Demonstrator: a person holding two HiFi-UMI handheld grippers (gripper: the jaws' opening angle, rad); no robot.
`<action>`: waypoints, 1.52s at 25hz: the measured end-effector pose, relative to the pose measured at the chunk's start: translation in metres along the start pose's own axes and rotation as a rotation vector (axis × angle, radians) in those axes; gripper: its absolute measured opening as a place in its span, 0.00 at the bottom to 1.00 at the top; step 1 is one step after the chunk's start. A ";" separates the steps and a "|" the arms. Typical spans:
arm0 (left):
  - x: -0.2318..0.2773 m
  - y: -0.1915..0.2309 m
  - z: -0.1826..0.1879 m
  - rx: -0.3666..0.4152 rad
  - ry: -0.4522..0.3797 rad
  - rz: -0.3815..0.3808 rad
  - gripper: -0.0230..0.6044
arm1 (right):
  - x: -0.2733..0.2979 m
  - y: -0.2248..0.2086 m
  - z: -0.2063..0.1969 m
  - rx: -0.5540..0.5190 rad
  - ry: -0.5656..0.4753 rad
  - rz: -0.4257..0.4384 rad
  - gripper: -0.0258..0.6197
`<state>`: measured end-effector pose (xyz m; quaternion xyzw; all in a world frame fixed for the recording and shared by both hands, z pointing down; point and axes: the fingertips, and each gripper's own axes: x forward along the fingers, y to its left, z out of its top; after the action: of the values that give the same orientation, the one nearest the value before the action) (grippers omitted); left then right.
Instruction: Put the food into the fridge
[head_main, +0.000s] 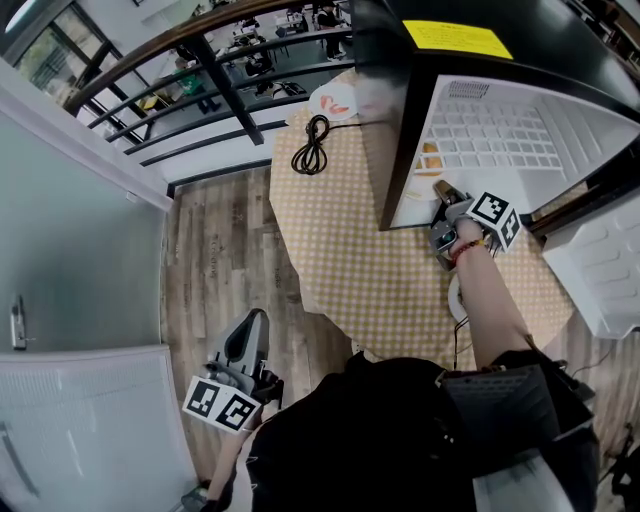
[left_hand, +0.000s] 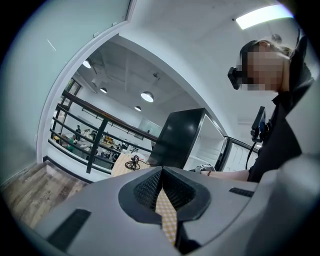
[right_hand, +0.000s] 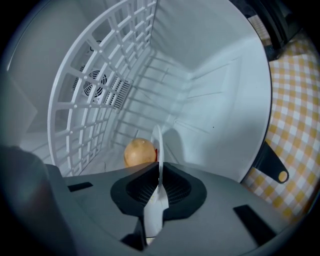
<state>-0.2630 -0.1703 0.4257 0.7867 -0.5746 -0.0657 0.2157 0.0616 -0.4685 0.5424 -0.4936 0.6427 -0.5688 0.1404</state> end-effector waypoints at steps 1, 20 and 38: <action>0.000 0.000 -0.001 -0.001 0.003 0.000 0.06 | 0.000 0.000 0.000 -0.021 0.002 -0.007 0.09; -0.003 0.003 -0.006 -0.022 0.004 0.006 0.06 | 0.002 0.009 0.003 -0.396 -0.004 -0.132 0.14; 0.002 0.014 -0.007 -0.043 -0.009 0.017 0.06 | 0.004 0.006 0.003 -0.610 0.015 -0.215 0.21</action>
<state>-0.2718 -0.1734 0.4379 0.7768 -0.5807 -0.0798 0.2303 0.0593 -0.4748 0.5377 -0.5737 0.7288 -0.3651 -0.0799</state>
